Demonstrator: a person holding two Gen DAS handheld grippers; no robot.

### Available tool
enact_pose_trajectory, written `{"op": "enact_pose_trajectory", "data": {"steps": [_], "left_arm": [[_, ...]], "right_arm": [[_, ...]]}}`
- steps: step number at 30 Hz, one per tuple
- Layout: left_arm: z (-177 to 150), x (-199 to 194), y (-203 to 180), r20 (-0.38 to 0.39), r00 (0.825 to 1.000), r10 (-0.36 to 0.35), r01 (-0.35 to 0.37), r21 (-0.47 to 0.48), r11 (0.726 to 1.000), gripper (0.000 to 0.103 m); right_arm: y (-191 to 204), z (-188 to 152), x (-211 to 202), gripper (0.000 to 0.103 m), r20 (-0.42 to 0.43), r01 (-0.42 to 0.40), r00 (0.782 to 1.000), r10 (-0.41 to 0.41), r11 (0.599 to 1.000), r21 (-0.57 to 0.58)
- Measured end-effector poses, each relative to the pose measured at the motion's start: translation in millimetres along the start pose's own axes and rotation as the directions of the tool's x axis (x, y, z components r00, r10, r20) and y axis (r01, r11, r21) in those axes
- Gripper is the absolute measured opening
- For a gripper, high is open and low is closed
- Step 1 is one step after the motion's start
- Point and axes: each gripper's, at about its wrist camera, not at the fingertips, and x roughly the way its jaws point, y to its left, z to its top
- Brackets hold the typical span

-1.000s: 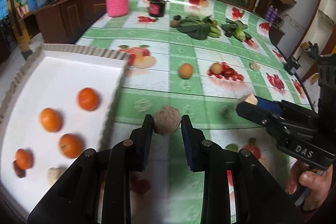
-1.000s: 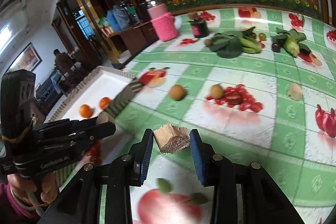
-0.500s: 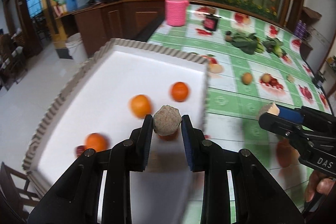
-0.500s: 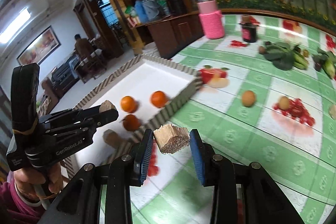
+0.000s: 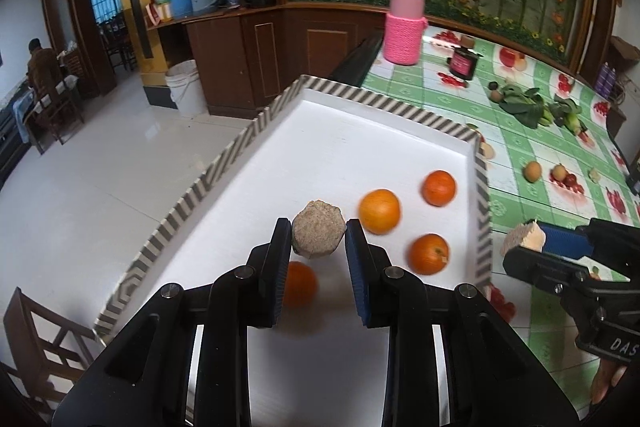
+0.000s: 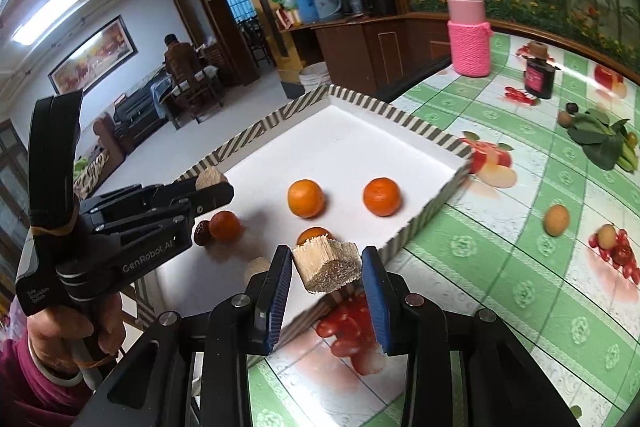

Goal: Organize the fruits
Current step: 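Carry the brown fruit and tan block into the white tray and open both tools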

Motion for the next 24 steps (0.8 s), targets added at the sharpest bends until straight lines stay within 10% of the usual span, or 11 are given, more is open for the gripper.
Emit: {"op": "enact_pose_trajectory", "data": {"steps": [24], "left_arm": [[28,46,35,-0.068,0.997,0.022,-0.027,-0.074,0.997,0.027]], "right_arm": [[40,23,58,0.035,-0.088,-0.09,0.993,0.082,0.992,-0.088]]}}
